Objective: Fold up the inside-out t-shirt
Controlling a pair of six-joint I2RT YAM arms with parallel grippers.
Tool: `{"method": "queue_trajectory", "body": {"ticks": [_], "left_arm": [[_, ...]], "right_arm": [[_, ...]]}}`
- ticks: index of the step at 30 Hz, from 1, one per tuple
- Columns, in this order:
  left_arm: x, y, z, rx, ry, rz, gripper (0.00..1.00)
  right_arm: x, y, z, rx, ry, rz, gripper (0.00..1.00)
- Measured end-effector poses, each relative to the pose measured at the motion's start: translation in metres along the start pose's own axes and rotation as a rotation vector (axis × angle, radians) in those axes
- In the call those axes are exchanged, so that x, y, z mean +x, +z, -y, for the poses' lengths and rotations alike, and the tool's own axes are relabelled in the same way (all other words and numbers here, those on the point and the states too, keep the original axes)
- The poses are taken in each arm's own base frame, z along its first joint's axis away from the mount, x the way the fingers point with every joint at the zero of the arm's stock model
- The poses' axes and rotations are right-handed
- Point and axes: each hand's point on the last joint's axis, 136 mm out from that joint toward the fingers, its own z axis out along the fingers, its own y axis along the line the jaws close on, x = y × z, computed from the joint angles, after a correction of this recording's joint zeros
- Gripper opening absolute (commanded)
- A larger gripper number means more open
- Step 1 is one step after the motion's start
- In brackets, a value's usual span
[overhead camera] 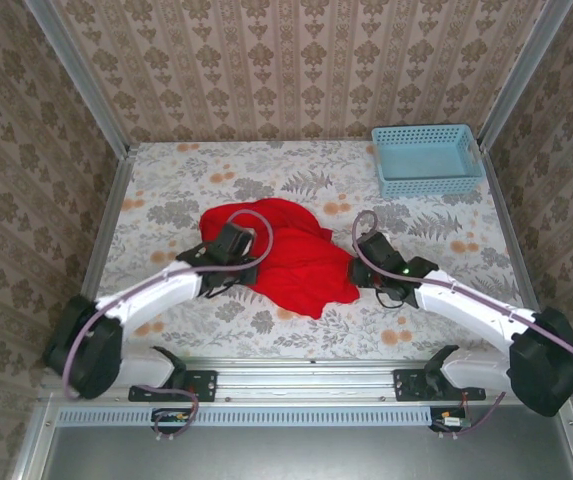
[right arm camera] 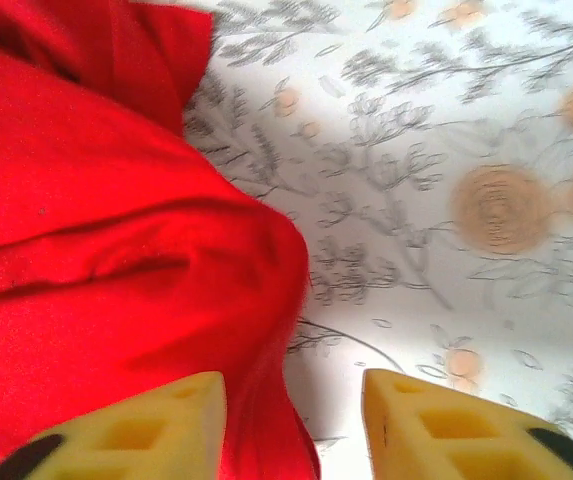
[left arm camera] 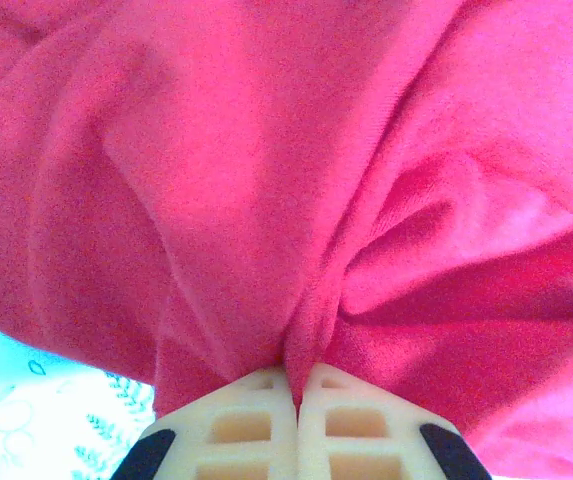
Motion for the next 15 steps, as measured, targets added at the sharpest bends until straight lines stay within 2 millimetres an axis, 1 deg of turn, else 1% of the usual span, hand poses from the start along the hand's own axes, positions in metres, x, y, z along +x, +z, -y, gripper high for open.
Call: {"method": "queue_trajectory", "body": {"ticks": [1,3,4,6,8,10,11,12,13,15], "left_arm": [[0.000,-0.004,0.001,0.021,-0.006,0.027,0.00],[0.002,-0.008,0.002,0.055,-0.021,0.071,0.00],[0.005,-0.007,0.003,0.070,-0.027,0.084,0.00],[0.011,-0.003,0.003,0.095,-0.043,0.095,0.00],[0.017,0.002,0.004,0.122,-0.057,0.100,0.00],[0.020,0.004,0.006,0.147,-0.069,0.106,0.00],[0.020,0.005,0.009,0.164,-0.075,0.114,0.00],[0.018,0.005,0.011,0.178,-0.077,0.124,0.00],[0.016,0.004,0.014,0.195,-0.080,0.135,0.00],[0.009,0.001,0.020,0.228,-0.082,0.161,0.00]], "right_arm": [[-0.005,-0.006,0.001,0.016,-0.021,0.020,0.54],[-0.019,-0.024,-0.007,0.005,-0.069,0.074,0.57],[-0.025,-0.033,-0.016,-0.020,-0.093,0.099,0.58],[-0.035,-0.050,-0.040,-0.094,-0.138,0.135,0.57],[-0.042,-0.057,-0.070,-0.172,-0.172,0.145,0.56],[-0.044,-0.052,-0.097,-0.222,-0.207,0.127,0.56],[-0.042,-0.044,-0.110,-0.236,-0.225,0.109,0.56],[-0.040,-0.037,-0.119,-0.241,-0.240,0.091,0.56],[-0.036,-0.025,-0.129,-0.244,-0.260,0.064,0.57],[-0.027,-0.003,-0.142,-0.237,-0.296,0.016,0.60]]}}
